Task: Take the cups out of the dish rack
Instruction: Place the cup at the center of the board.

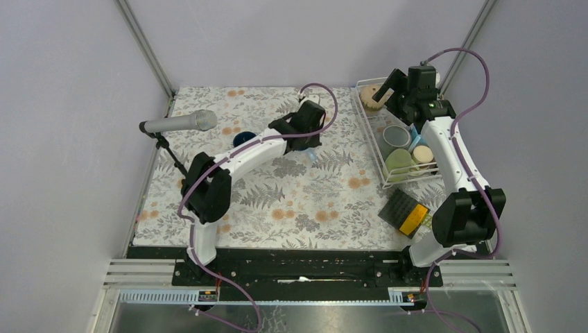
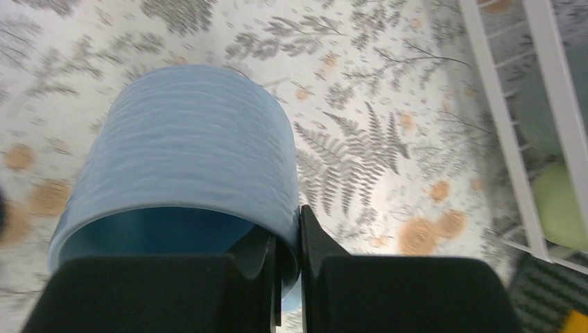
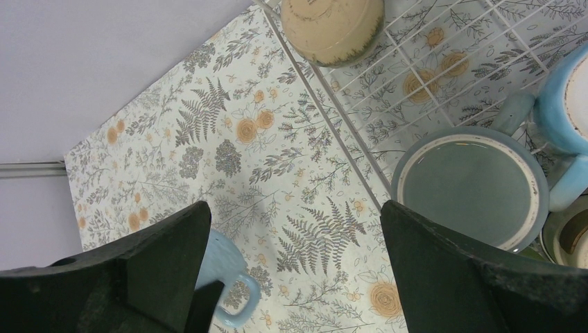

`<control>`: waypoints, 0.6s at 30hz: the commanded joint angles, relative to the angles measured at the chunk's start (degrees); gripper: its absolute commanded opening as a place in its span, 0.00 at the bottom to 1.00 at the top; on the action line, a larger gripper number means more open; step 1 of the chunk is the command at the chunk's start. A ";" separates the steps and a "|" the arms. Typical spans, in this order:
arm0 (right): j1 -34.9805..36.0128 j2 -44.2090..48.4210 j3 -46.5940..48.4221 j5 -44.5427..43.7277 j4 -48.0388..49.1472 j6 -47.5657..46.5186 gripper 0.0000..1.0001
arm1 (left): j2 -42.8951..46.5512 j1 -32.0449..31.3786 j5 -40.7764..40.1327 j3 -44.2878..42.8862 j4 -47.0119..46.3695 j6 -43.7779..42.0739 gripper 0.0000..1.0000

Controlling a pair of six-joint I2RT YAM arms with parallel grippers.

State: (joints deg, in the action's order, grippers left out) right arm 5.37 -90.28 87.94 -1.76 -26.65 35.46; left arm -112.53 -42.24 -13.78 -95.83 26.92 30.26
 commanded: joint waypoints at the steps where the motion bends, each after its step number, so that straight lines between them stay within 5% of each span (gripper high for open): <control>1: 0.58 -0.27 2.32 1.66 1.23 -0.23 1.00 | -4.06 2.31 -6.21 -11.56 8.67 -9.92 0.00; 11: 0.76 -0.84 2.61 4.12 1.23 -0.13 1.00 | -13.93 5.51 -7.26 -27.12 19.05 -11.77 0.00; 18: 0.79 -1.01 2.32 4.28 1.31 -0.22 1.00 | -13.65 7.52 -7.01 -24.04 18.29 -10.31 0.00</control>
State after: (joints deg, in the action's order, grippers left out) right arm 5.50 -91.13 88.01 1.21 -26.46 35.57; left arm -129.27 -35.77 -17.67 -118.37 47.79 20.80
